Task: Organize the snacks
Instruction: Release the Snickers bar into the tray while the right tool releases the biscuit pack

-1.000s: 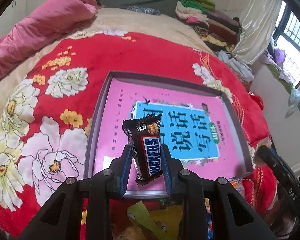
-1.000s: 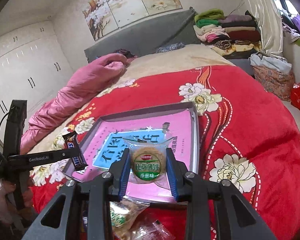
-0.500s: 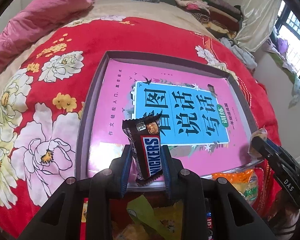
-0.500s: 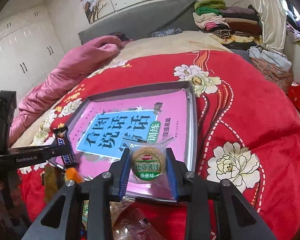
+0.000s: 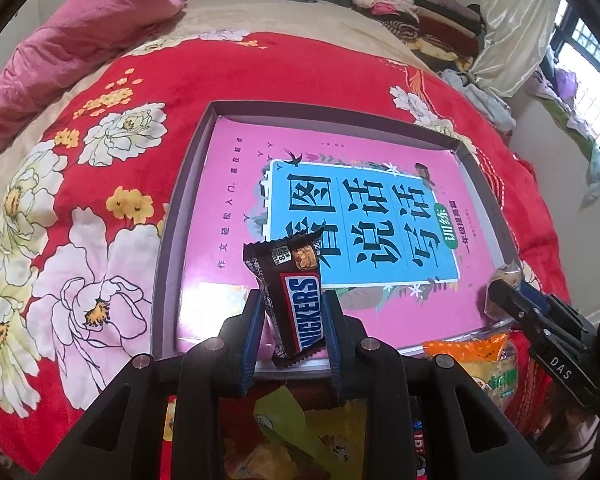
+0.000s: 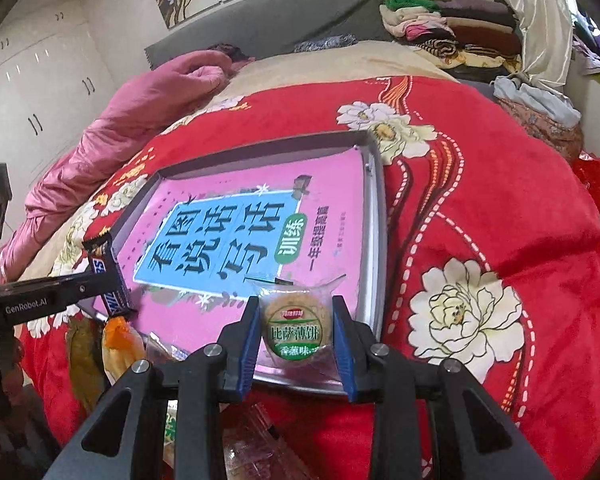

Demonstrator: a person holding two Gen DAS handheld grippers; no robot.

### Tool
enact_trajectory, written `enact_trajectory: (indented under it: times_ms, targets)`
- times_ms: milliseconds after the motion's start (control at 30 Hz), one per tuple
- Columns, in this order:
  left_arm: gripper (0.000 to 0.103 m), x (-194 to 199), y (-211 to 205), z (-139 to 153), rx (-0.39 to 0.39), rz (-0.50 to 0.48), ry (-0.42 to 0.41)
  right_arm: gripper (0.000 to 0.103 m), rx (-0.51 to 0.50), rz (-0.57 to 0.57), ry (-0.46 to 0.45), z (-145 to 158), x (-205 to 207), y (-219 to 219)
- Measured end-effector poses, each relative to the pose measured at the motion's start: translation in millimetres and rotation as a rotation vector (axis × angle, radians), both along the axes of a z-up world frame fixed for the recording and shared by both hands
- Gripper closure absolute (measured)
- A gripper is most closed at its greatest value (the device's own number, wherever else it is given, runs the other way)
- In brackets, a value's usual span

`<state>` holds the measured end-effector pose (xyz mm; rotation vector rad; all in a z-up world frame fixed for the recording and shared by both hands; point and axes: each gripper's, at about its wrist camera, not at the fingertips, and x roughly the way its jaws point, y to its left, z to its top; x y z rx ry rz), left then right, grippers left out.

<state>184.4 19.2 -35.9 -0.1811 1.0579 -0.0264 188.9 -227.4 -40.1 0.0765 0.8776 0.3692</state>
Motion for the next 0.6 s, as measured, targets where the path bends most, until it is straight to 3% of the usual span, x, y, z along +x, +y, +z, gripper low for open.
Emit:
enact_trajectory:
  times_ms: [400,600]
  targets:
    - [0.073,-2.3,-2.0,1.7,0.018,0.008,0.001,0.068,0.021,0.004,0.016,1.0,-3.7,-1.4]
    - [0.072,-3.0,-0.5,2.8,0.033,0.020,0.005,0.062,0.008,0.001,0.003,4.5,-5.6,0.4]
